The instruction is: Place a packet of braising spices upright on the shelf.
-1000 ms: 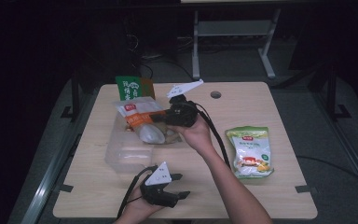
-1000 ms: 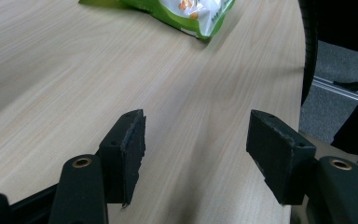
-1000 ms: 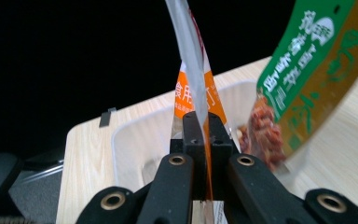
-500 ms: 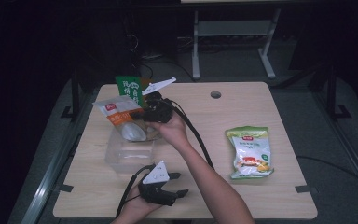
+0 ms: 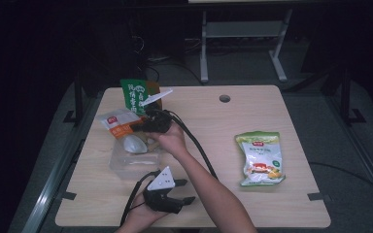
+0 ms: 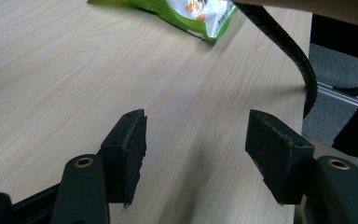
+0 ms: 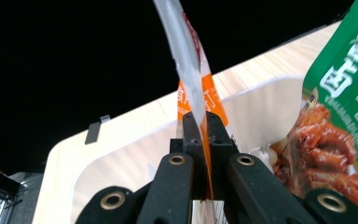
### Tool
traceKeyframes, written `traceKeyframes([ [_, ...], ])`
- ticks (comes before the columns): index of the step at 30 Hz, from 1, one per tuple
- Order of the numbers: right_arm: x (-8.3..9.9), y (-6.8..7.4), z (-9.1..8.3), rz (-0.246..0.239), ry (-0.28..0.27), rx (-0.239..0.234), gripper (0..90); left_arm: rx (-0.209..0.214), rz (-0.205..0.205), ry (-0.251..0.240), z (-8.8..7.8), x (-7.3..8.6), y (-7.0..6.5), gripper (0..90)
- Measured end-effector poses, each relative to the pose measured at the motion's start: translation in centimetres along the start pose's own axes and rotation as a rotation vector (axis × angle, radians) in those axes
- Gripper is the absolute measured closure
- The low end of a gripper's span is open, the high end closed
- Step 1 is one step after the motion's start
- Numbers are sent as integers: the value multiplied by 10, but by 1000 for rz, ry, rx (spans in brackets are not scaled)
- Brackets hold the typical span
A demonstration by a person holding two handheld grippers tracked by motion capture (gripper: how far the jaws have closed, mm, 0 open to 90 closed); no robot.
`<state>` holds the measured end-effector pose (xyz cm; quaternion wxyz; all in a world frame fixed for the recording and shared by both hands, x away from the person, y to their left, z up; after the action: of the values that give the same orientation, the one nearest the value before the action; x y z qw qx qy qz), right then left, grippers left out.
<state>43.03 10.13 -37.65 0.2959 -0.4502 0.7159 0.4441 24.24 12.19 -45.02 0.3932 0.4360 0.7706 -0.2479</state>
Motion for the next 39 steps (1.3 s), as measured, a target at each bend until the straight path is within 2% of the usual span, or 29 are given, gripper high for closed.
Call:
traceKeyframes([
  [4,1,-1,1,7,6,6,894,3,3,2,1,0,-1,378],
  [8,0,0,1,-9,40,20,887,3,-1,5,1,0,-2,377],
  [12,-6,-1,3,-8,114,30,804,0,11,8,2,0,-2,375],
  [15,-8,-4,6,-5,177,41,784,1,10,6,3,0,-3,375],
  [19,-5,-8,12,-10,240,68,793,3,15,8,3,0,-4,375],
  [22,-1,-10,15,-1,270,72,885,2,18,6,3,0,-4,375],
  [24,0,-10,14,1,267,55,898,0,20,7,3,-1,-4,375],
  [27,2,-7,12,5,233,47,900,0,21,6,3,-1,-4,375],
  [31,4,-2,5,40,106,8,900,-3,28,9,3,-1,-4,375],
  [33,6,-2,3,51,59,-4,900,-4,30,10,2,-1,-4,375],
  [35,11,-5,3,62,49,-10,900,-6,32,10,2,-1,-4,375],
  [39,25,-8,11,59,72,31,895,-6,35,11,2,-1,-4,375],
])
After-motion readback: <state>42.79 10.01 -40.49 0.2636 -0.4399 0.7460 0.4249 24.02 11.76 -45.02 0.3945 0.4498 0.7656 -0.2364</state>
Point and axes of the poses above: each handheld gripper's, and its own axes: z roughly forward along the jaws, x roughly out of its underside, y roughly to its left, the point moved 2 cm from there along z, roughly forward along the jaws, and after that the axes turned 7 degrees about -x, right-handed, at the moved point
